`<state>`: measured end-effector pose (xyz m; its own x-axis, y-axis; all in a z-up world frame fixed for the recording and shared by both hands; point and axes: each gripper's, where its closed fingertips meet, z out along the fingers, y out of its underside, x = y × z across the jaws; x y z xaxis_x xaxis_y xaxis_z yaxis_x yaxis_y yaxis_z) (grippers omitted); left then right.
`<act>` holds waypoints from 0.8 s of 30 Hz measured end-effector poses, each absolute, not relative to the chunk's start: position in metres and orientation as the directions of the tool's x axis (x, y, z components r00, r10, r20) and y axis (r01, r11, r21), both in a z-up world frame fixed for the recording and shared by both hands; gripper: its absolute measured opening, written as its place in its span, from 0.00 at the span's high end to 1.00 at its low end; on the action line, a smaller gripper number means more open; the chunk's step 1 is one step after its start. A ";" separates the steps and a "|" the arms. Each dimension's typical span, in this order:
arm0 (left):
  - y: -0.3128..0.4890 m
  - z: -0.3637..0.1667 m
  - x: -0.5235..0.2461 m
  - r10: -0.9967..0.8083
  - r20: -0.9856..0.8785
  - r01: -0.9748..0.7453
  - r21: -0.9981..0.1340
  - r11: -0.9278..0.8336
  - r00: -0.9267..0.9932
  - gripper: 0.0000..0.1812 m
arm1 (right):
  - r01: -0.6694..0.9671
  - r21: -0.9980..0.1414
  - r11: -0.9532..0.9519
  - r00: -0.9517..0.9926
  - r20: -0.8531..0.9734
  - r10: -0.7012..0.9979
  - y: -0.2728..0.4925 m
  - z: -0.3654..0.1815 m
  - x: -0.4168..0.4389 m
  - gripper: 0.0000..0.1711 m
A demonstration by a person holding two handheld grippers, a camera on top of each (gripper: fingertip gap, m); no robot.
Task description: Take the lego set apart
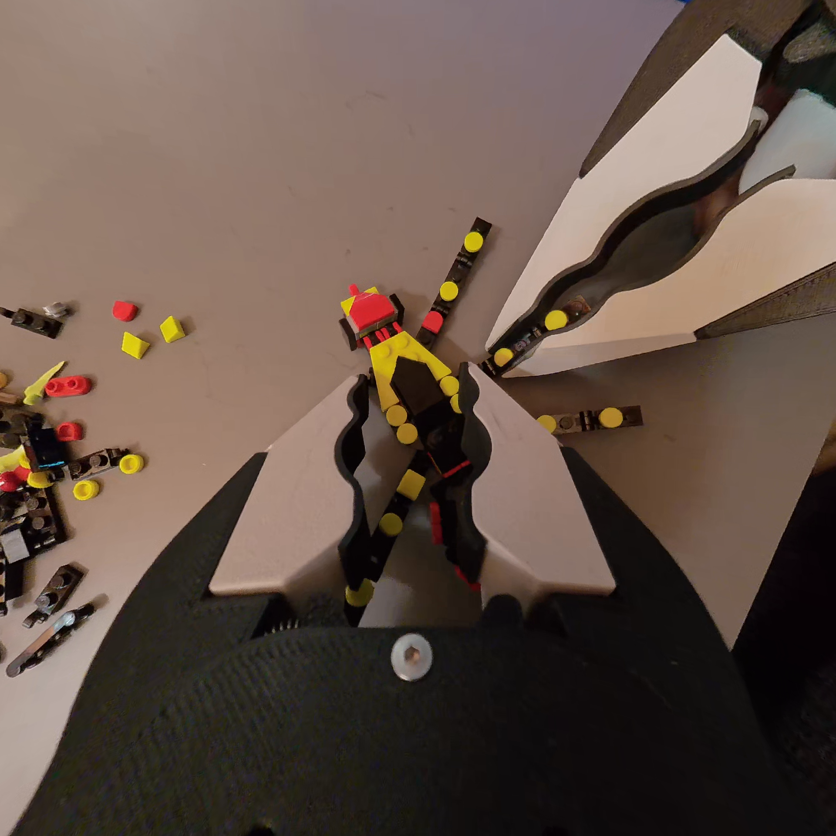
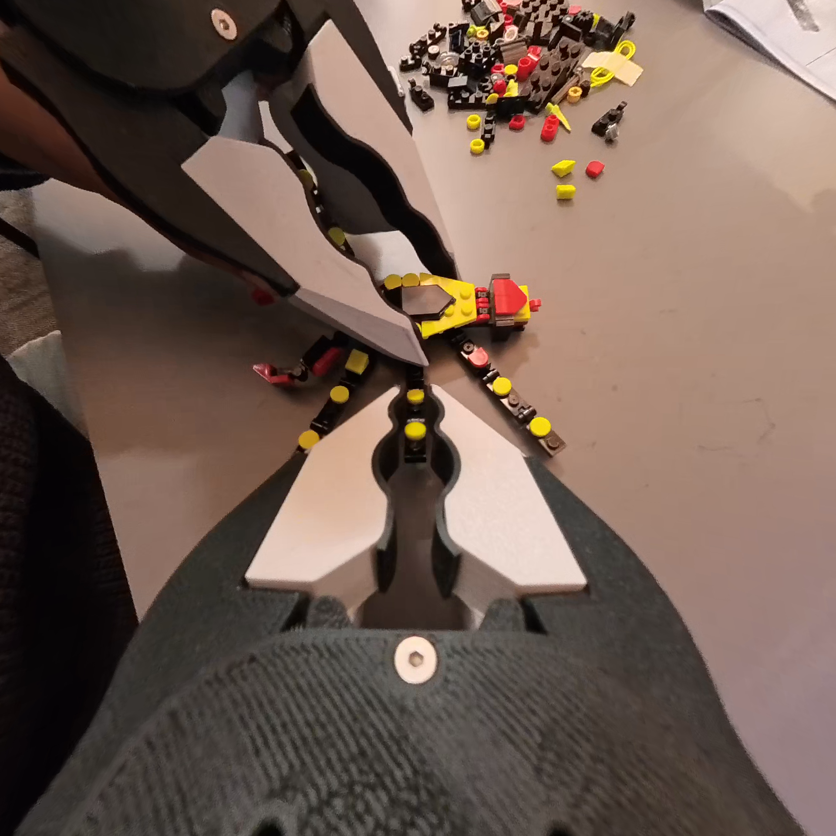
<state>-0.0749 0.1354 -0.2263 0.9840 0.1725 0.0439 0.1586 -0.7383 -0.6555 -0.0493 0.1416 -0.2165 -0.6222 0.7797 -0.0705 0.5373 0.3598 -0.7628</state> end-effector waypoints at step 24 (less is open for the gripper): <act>0.136 -0.225 -0.075 0.175 0.060 0.170 -0.665 -0.727 0.983 0.77 | 0.464 -0.874 0.140 -0.509 -0.134 0.851 0.176 -0.169 -0.105 0.96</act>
